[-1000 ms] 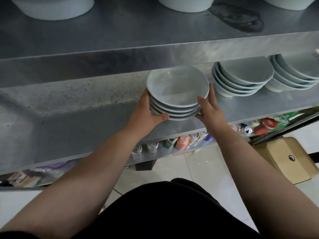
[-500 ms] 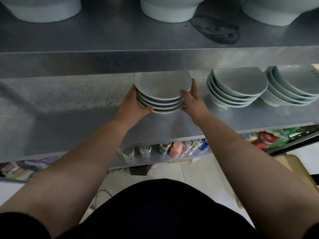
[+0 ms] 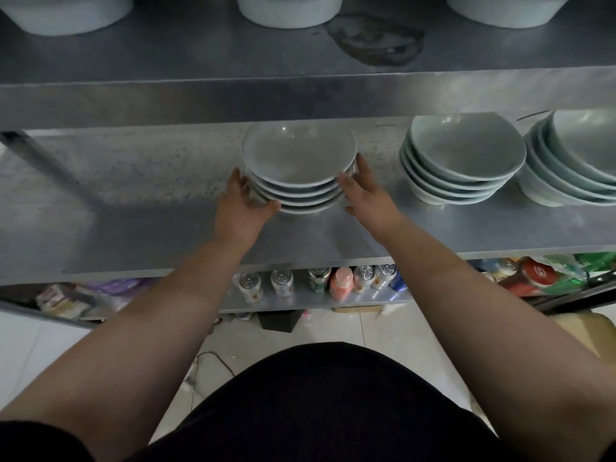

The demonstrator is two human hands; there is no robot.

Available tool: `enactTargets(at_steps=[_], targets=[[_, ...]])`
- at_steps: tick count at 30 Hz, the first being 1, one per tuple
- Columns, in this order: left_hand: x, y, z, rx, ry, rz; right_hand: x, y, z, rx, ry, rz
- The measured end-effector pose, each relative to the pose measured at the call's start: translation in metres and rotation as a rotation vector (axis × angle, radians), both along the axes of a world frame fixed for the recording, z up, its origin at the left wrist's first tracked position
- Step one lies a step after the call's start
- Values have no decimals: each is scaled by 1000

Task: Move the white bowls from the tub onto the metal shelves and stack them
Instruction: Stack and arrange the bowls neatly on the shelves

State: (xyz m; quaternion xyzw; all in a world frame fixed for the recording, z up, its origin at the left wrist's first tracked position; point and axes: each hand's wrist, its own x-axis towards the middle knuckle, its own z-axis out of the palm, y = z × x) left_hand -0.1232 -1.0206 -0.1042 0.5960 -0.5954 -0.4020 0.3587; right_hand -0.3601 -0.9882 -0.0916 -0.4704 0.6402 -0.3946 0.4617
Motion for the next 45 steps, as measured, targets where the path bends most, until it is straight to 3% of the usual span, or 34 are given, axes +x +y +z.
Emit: enactTargets(at_steps=[4,11,18,25,45], targets=[[-40,57,-23,131,39,200,-38,40,-22,-1,-32,-172],[-164,65,-27,17,51,-166,-169,87,-38,50,26,-469],[-274,26,7,26,67,-247,-264,56,-1,-1,-41,-384],[-292,23,2,67,186,-158,-283,42,6,-31,-100,-78],[-262,33,1,74,108,-163,-249,51,13,19,-38,-123]])
